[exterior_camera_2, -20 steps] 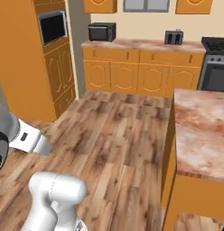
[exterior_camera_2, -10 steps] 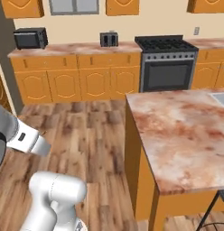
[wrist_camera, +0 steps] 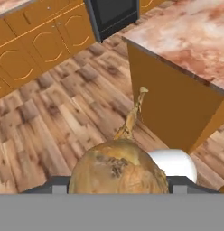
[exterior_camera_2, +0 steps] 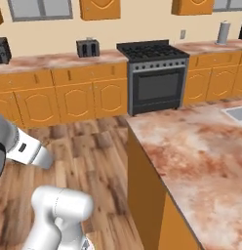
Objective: Grab the onion and lemon from the fridge, place them in the blender, close the lid, and turn on the blender to create a marinade.
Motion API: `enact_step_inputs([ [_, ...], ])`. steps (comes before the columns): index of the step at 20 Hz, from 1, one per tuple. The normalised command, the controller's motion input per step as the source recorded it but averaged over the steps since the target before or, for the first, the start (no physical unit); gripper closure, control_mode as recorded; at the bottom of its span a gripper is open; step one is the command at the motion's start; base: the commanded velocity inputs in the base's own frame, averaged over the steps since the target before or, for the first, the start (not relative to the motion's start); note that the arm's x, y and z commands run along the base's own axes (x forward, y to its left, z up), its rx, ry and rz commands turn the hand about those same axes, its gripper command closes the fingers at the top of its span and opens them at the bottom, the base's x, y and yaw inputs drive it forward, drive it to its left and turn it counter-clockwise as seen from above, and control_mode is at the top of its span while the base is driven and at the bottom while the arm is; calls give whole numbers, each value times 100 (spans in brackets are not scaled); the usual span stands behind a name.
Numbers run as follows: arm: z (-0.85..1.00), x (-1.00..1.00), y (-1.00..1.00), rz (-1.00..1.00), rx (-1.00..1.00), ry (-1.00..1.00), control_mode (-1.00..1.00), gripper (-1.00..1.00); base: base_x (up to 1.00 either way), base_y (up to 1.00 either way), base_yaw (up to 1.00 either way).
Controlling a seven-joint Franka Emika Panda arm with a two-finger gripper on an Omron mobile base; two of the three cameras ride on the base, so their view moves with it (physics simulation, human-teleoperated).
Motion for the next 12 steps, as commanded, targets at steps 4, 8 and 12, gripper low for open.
enact_step_inputs([
  [4, 0, 0, 0, 0, 0, 0, 100, 100, 100, 87, -34],
  [8, 0, 0, 0, 0, 0, 0, 100, 100, 100, 89, -44],
  [12, 0, 0, 0, 0, 0, 0, 100, 100, 97, 99, -47],
])
